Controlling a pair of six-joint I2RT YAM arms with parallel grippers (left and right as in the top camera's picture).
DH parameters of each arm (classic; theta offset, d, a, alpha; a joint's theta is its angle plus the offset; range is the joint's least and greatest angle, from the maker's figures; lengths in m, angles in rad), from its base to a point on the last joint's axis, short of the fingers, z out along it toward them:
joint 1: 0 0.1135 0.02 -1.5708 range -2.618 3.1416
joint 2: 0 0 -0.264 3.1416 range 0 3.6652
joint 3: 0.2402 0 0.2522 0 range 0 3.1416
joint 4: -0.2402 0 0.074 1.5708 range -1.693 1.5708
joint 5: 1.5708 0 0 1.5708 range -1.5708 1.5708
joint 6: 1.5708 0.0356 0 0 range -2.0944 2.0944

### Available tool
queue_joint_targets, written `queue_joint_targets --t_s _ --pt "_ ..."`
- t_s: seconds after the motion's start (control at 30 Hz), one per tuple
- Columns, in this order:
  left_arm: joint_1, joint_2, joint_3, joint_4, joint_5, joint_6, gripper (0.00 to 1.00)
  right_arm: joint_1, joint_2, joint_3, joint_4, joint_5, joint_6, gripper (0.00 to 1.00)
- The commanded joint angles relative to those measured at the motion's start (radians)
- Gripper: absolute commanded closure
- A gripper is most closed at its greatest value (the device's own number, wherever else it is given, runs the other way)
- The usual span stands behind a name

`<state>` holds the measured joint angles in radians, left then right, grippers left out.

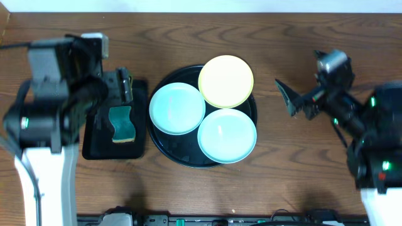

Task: Clean dirty plates on tray and stack at the side
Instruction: 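Reach the right gripper to the mint plate's rim beside the yellow plate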

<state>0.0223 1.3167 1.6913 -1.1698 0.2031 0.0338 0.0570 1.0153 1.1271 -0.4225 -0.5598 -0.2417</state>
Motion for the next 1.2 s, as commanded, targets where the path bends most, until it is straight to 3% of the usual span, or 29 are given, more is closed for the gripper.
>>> queue_joint_targets --t_s 0.0,0.3,0.33,0.5,0.57,0.7,0.83,1.17 --pt "-0.002 0.069 0.037 -0.023 -0.012 0.018 0.24 0.009 0.118 0.13 -0.111 -0.025 -0.055 0.01" --pt "-0.001 0.162 0.037 -0.003 -0.012 0.018 0.24 0.01 0.274 0.166 -0.205 -0.017 -0.036 0.01" --pt "-0.001 0.168 0.037 -0.003 -0.012 0.018 0.08 0.01 0.288 0.166 -0.191 -0.045 -0.035 0.01" --pt "-0.001 0.182 0.029 -0.004 -0.012 0.018 0.07 0.028 0.381 0.166 -0.132 -0.278 -0.032 0.01" --pt "-0.001 0.182 0.029 -0.003 -0.012 0.018 0.07 0.049 0.427 0.166 -0.098 -0.277 0.029 0.01" --pt "-0.001 0.182 0.029 0.004 -0.013 0.018 0.07 0.102 0.523 0.166 -0.014 -0.151 0.319 0.01" --pt "-0.001 0.182 0.029 0.005 -0.013 0.018 0.07 0.213 0.624 0.217 0.003 -0.063 0.445 0.01" --pt "-0.001 0.182 0.029 0.005 -0.074 -0.003 0.07 0.449 0.915 0.643 -0.46 0.393 0.562 0.01"
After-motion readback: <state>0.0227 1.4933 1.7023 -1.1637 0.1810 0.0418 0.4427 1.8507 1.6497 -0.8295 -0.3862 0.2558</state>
